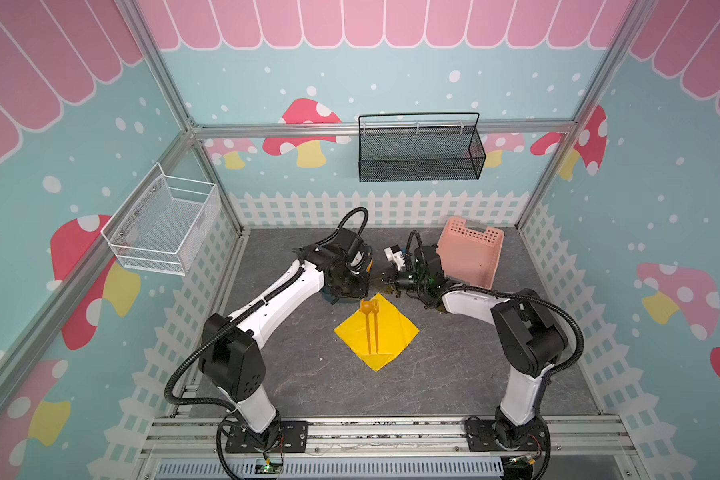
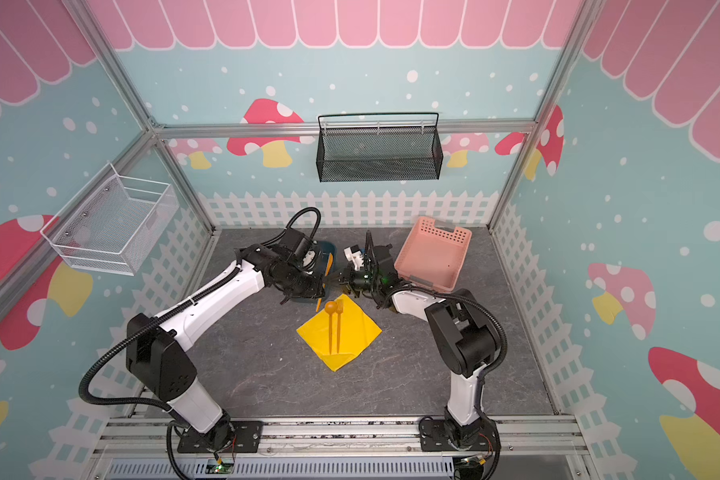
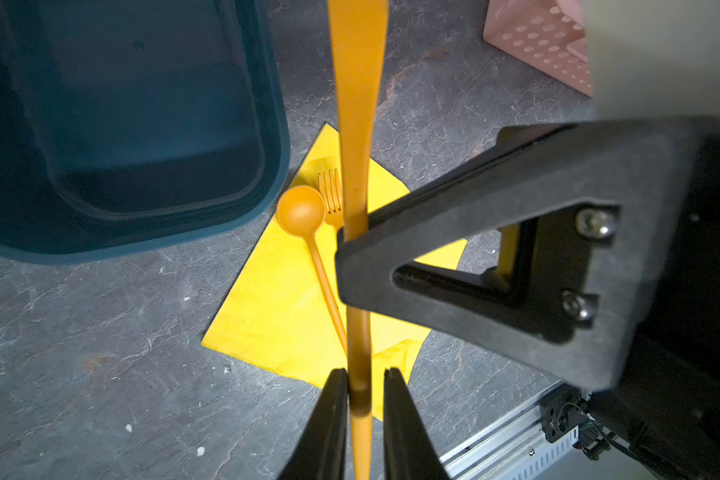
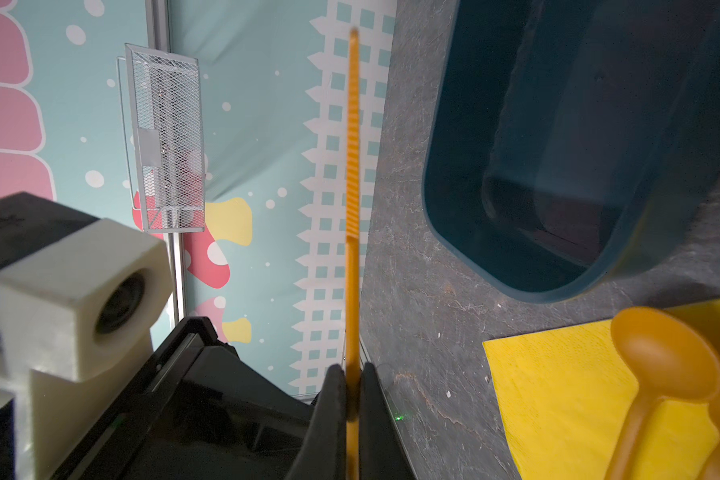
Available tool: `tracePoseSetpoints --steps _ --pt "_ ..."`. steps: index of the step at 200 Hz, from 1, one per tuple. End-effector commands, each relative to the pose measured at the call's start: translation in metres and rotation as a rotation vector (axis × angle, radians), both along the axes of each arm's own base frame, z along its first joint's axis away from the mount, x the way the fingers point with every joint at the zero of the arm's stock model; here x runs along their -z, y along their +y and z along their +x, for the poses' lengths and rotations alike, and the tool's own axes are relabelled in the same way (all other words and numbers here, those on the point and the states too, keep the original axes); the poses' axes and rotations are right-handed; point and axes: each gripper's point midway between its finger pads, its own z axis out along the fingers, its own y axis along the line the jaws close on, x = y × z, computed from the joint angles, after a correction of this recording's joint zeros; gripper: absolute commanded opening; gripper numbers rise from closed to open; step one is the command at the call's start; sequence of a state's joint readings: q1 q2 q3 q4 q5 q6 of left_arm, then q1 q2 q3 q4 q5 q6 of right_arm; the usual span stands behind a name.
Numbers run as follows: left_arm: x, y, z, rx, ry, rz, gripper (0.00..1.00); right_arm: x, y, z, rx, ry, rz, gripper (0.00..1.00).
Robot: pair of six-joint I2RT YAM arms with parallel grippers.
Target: Place the utensils on the paper napkin and roll it up
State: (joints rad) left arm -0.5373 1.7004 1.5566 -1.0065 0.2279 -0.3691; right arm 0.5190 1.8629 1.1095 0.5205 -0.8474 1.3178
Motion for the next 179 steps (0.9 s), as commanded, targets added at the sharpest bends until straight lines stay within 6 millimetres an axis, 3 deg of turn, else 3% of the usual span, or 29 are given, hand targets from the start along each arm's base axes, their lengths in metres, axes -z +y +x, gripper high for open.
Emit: tracePoseSetpoints --steps 1,49,106,136,179 --pt "0.001 -0.003 -0.001 0.027 0.009 0.011 0.19 -0.009 0.004 -0.001 -0.006 -0.015 0.019 0.02" --pt "0.004 -0.005 -0.002 0.035 0.02 0.016 0.2 -0.009 0.004 -0.002 -0.007 -0.016 0.019 0.02" --pt "0.003 -0.005 -0.001 0.035 0.013 0.022 0.15 -0.011 0.004 -0.002 -0.009 -0.023 0.02 0.03" --pt "-0.005 -0.001 0.002 0.023 -0.02 0.033 0.1 -0.018 -0.001 0.0 0.006 -0.094 -0.02 0.15" --pt "-0.033 -0.002 0.007 0.018 -0.112 -0.006 0.07 -0.048 -0.02 -0.001 0.035 -0.251 -0.035 0.25"
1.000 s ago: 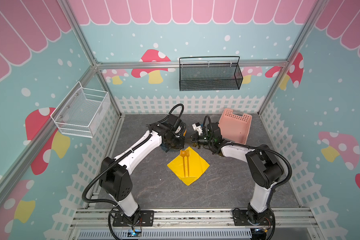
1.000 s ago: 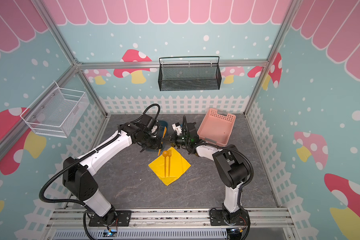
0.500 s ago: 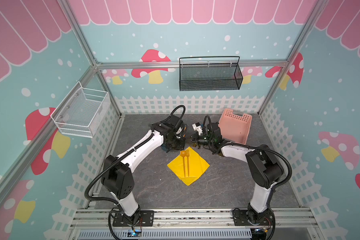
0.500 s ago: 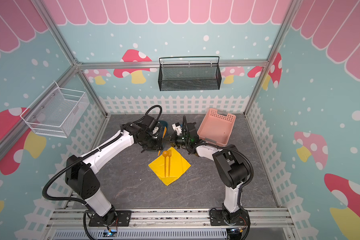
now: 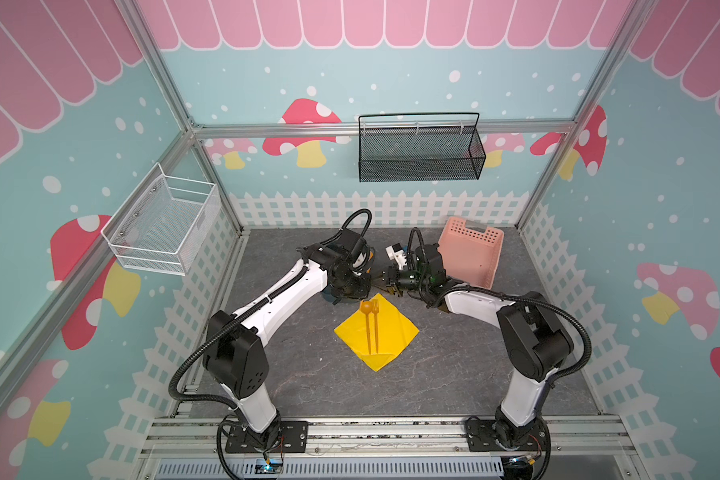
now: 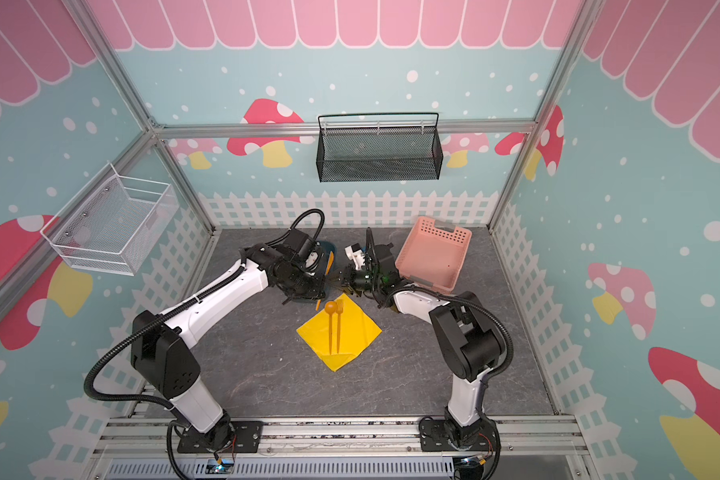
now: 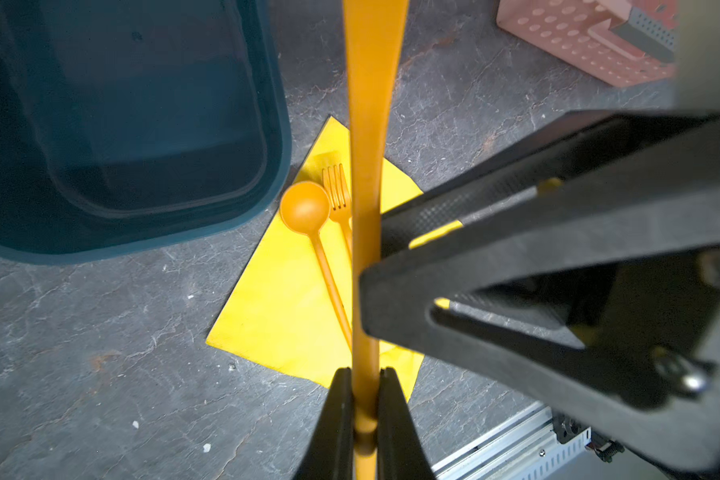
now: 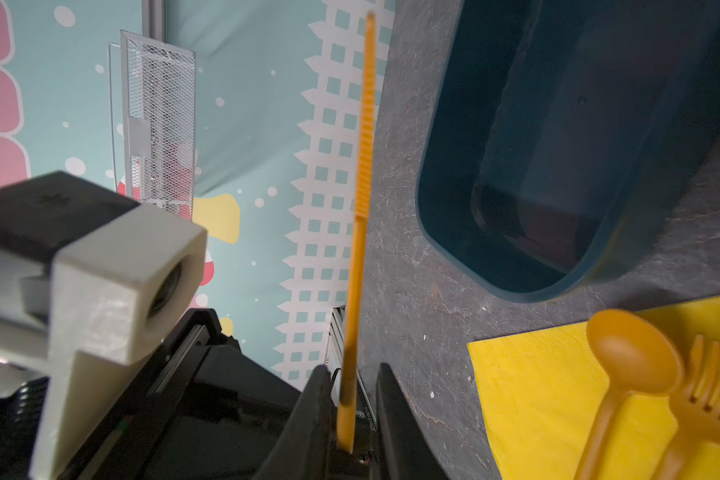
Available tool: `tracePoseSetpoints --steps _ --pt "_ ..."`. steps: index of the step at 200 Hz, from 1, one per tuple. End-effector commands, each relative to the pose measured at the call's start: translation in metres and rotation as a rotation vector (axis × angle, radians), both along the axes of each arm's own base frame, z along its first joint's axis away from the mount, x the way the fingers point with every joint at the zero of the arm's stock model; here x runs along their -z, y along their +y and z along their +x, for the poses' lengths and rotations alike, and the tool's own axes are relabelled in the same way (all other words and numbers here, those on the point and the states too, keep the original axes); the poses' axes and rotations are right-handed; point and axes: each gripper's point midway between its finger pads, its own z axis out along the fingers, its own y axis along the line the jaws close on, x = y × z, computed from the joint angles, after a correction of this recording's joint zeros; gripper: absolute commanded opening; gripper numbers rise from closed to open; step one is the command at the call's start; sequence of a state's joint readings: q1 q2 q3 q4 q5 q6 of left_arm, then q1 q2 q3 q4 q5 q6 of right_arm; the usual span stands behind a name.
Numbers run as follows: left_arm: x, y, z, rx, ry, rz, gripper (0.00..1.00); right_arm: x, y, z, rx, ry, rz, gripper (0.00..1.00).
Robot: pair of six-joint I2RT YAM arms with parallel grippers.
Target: Place the utensils on the paper napkin and roll it up
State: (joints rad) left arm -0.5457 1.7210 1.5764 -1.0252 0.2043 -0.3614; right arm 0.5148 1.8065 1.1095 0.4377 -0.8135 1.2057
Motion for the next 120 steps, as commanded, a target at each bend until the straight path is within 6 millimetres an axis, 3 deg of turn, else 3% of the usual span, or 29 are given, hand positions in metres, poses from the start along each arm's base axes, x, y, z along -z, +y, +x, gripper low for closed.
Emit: tracePoseSetpoints --steps 1,57,120 --pt "-0.037 -0.002 0.006 0.015 -0.116 -0.037 0.07 -0.039 -0.013 0.0 0.019 -0.169 0.008 0.25" --pt "-0.096 -0.015 0.008 0.078 -0.322 -0.193 0.01 -0.099 -0.058 -0.01 0.105 -0.455 0.027 0.3" --pt "-0.183 -0.032 -0.019 0.239 -0.667 -0.496 0.0 -0.193 -0.082 -0.054 0.092 -0.921 0.051 0.43"
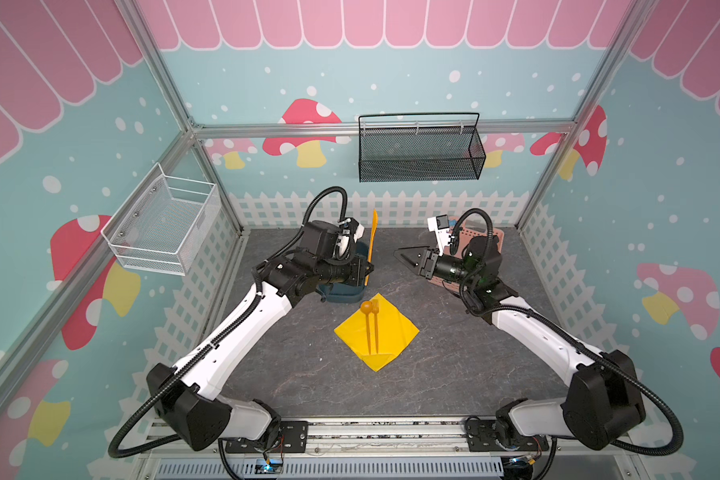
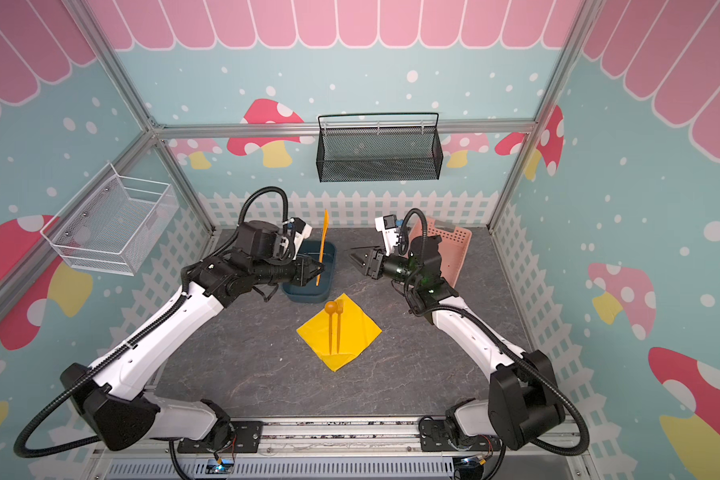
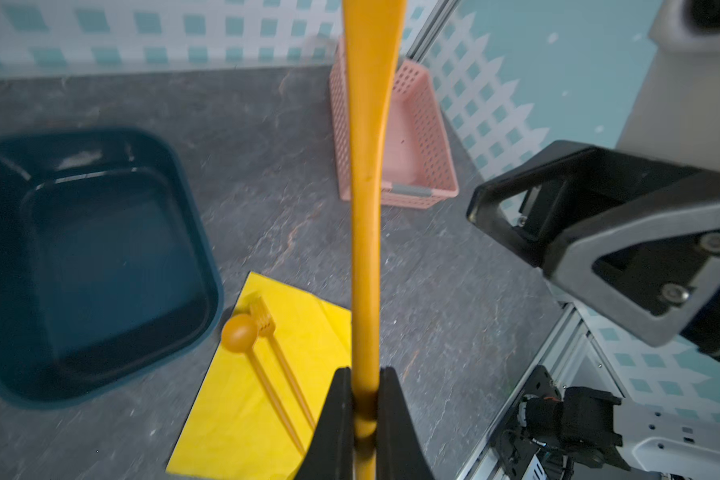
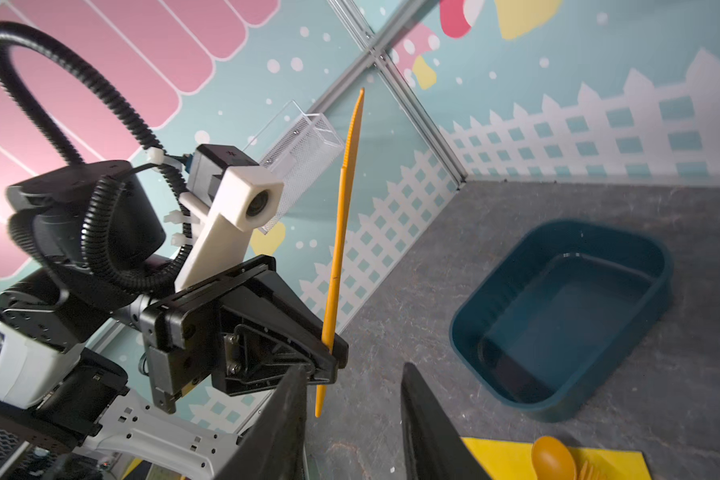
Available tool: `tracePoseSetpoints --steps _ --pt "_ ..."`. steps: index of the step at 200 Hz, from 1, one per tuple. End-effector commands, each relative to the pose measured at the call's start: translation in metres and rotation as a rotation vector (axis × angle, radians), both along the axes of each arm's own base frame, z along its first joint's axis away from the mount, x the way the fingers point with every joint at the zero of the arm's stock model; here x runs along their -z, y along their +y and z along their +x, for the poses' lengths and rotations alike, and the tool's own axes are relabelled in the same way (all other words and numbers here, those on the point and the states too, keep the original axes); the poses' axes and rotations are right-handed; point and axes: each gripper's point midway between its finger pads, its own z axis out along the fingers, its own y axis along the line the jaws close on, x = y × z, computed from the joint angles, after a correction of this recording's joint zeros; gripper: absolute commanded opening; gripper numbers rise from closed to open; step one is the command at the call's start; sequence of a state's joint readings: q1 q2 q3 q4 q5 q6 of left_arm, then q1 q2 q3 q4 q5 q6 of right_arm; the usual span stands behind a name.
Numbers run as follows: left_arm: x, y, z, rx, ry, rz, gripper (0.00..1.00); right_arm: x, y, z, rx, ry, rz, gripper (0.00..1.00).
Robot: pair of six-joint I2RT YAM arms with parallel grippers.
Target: Place the utensils on the paper napkin and roll it up
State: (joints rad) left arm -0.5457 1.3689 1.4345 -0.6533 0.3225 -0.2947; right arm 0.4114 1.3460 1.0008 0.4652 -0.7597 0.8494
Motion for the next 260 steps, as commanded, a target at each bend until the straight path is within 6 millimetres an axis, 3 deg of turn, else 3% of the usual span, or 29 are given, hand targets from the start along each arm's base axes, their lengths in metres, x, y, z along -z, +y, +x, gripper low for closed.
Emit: tracePoseSetpoints --steps 1,41,89,125,159,218,260 --pt "-0.043 -0.015 -0.009 0.112 -0.199 -0.13 0.0 -0.038 -0.006 -0.021 -0.014 -0.254 -0.016 0.43" --pt "-0.083 -0.024 -0.042 0.269 -0.412 -0.26 0.0 -0.081 -0.011 -0.057 -0.069 -0.511 -0.005 0.45" --pt "-0.106 -0.028 -0.077 0.399 -0.639 -0.342 0.0 -0.101 -0.011 -0.088 -0.154 -0.679 0.02 0.43" --pt "-0.105 -0.034 -0.097 0.511 -0.75 -0.379 0.0 -0.105 -0.005 -0.105 -0.263 -0.693 0.043 0.43" --pt "-0.096 -0.039 -0.101 0.559 -0.754 -0.364 0.0 -0.102 0.0 -0.121 -0.355 -0.71 0.04 0.44" --pt "-0.09 -0.047 -0.116 0.633 -0.782 -0.365 0.0 -0.096 0.01 -0.131 -0.404 -0.703 0.039 0.46" --pt "-0.089 -0.047 -0.118 0.638 -0.781 -0.368 0.0 -0.101 0.018 -0.136 -0.426 -0.704 0.053 0.41"
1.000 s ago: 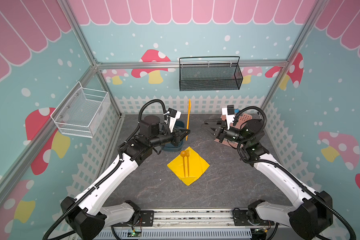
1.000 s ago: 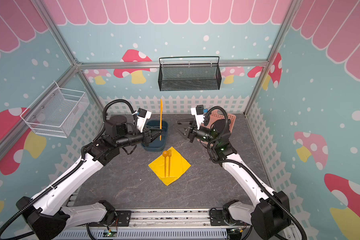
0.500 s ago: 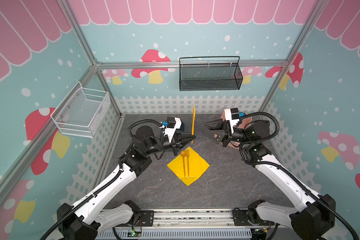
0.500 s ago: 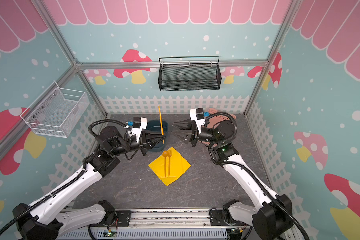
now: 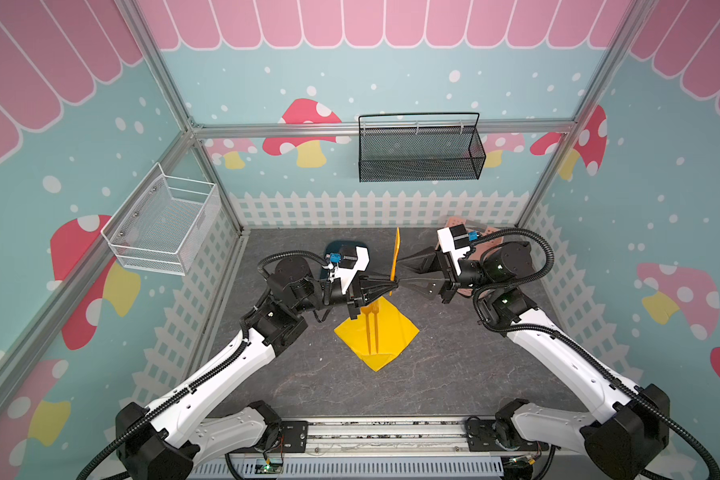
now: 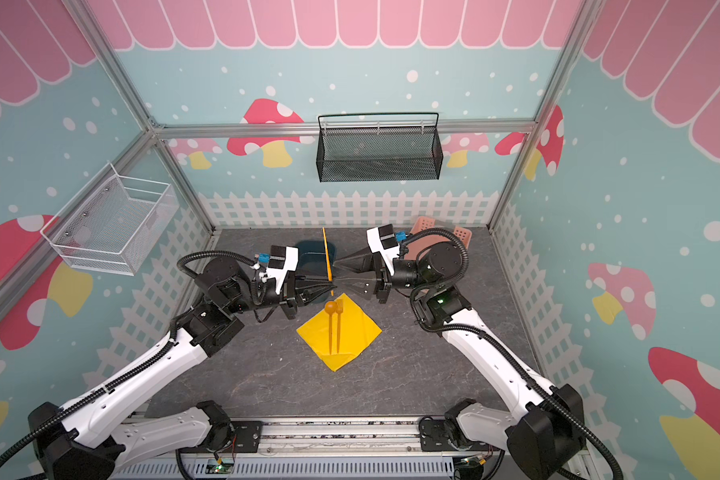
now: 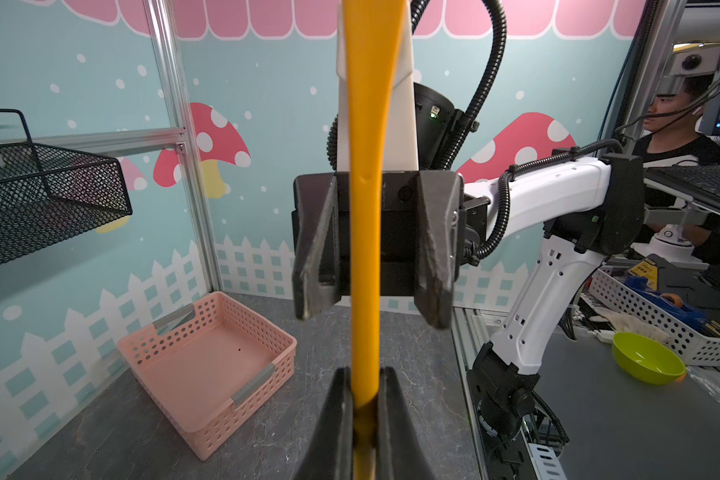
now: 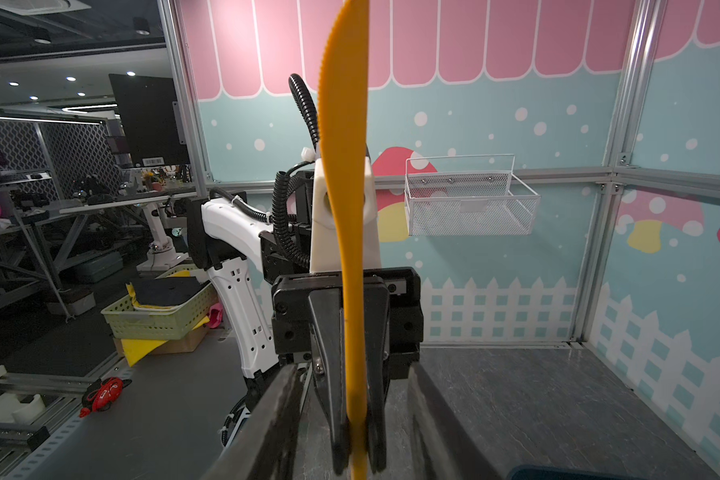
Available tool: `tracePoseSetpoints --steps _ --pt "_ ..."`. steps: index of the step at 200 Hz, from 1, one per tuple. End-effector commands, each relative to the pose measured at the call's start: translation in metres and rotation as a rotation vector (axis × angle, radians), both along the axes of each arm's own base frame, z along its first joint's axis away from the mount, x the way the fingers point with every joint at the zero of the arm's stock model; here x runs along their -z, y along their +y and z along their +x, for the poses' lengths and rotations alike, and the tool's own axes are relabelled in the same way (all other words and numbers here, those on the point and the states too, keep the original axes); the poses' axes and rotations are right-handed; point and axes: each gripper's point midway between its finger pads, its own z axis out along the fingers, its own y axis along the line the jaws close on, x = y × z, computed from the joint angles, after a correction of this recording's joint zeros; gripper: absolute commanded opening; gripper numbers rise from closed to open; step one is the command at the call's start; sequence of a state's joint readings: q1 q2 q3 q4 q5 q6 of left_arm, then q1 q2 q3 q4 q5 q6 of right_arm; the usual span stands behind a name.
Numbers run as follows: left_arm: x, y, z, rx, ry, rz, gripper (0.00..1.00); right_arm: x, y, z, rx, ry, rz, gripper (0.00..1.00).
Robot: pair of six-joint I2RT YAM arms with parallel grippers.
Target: Place the utensils on the paper napkin and roll it up
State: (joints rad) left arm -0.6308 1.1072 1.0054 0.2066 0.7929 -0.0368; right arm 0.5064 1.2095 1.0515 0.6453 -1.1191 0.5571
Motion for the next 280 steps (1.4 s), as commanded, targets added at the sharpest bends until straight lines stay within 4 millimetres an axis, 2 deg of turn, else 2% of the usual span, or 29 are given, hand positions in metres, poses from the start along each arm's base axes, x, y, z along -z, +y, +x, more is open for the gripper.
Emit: tracePoseSetpoints --steps 1,39,129,220,280 --pt "0.0 -0.002 -0.006 0.029 -0.047 -0.004 0.0 -0.014 0.003 -0.008 -0.027 -0.051 0.017 0.41" --pt "0.003 -0.001 -0.007 0.021 -0.042 -0.003 0.0 -0.017 0.007 -0.011 -0.042 -0.044 0.021 0.36" --pt "-0.006 0.002 -0.013 0.02 -0.057 -0.015 0.0 -0.015 0.008 -0.014 -0.055 -0.037 0.017 0.2" --pt "-0.007 0.002 -0.013 0.006 -0.057 -0.012 0.0 -0.012 0.008 -0.018 -0.07 -0.041 0.007 0.21" --pt "-0.007 0.002 -0.012 0.001 -0.053 -0.006 0.0 -0.012 0.008 -0.018 -0.067 -0.041 0.006 0.18"
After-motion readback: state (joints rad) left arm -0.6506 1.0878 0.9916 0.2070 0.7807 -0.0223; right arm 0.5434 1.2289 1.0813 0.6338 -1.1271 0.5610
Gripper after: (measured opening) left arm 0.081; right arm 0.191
